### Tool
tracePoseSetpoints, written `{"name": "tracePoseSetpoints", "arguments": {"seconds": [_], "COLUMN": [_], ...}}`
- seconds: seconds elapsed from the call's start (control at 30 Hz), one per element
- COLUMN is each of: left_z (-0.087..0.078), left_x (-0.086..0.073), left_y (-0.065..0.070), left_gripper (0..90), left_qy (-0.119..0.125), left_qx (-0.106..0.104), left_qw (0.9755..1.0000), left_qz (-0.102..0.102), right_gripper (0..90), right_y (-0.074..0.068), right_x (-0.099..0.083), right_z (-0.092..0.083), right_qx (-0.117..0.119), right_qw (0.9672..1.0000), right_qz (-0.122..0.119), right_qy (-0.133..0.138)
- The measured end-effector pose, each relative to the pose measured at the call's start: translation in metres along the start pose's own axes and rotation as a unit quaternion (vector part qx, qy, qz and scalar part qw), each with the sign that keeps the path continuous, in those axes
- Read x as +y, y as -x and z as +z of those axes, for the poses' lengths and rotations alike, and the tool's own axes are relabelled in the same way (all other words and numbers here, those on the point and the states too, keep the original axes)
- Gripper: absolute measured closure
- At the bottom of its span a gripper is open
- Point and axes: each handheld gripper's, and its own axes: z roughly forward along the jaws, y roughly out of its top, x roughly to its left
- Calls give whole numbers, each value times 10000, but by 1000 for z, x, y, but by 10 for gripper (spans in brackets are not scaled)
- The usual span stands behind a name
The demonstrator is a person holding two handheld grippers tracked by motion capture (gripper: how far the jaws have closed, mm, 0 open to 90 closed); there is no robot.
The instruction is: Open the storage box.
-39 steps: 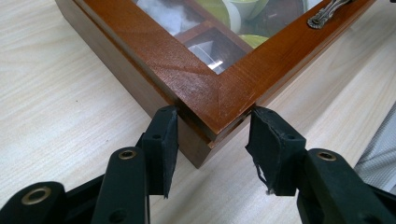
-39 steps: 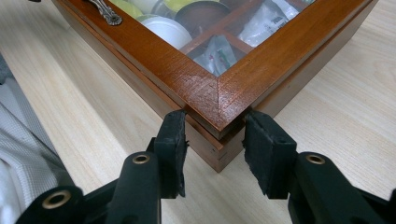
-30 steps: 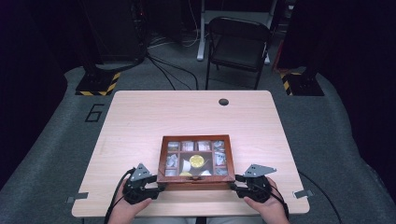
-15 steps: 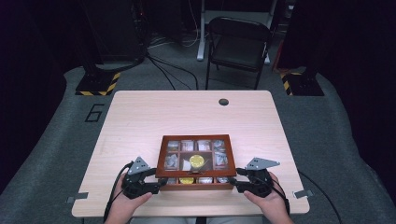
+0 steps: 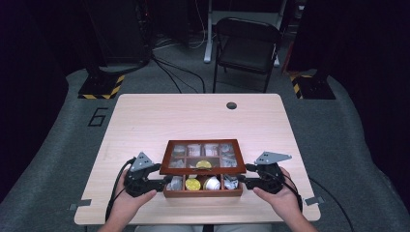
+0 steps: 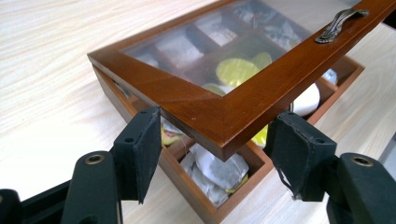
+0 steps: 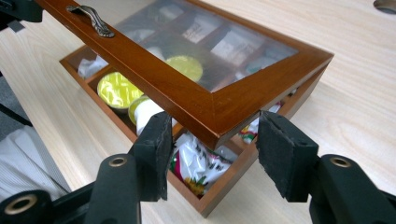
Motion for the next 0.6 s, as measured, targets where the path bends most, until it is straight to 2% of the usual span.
{"name": "tracePoseSetpoints", "arguments": {"seconds": [0.2,0.5,0.6], "left_z": [-3,-8,-8], "left_x": [14,34,38], "left_y": [-5,-11,-13], "left_gripper": [362,367,367], "left_qy": [84,35,6], "left_qx": [-49,-84,-139], "left_qw": [9999,9999,9999], "left_qz": [-34,98,62], "right_gripper": [453,453,452], "right_y": [4,10,13], "right_x": [18,37,43], "right_z": [-5,-8,-8], "right_qx": [-9,62,87], "right_qw": [10000,10000,9999], "right_qz": [-95,-37,-34], "right_qy": [0,-54,-76]}}
